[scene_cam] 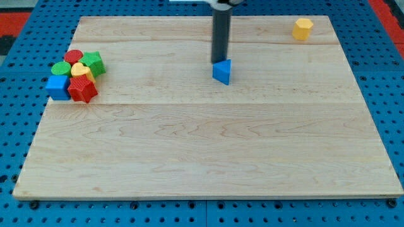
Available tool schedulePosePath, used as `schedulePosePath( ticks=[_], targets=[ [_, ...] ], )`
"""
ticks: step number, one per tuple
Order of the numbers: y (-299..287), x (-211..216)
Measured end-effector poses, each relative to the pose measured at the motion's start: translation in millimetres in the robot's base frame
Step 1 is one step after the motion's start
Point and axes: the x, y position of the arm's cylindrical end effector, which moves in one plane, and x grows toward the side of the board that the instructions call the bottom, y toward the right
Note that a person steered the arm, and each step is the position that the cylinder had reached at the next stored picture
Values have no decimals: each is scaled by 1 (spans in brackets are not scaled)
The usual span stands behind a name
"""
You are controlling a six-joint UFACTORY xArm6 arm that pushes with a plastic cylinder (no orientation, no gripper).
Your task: Place the blue triangle diagonal to the yellow hexagon
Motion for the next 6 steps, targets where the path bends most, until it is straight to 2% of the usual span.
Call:
schedulePosePath(
  ticks=[1,2,3,4,5,6],
  targets=[
    [6,-9],
    [52,-14],
    [74,0],
    [48,22],
    [4,23],
    [-11,23]
  ],
)
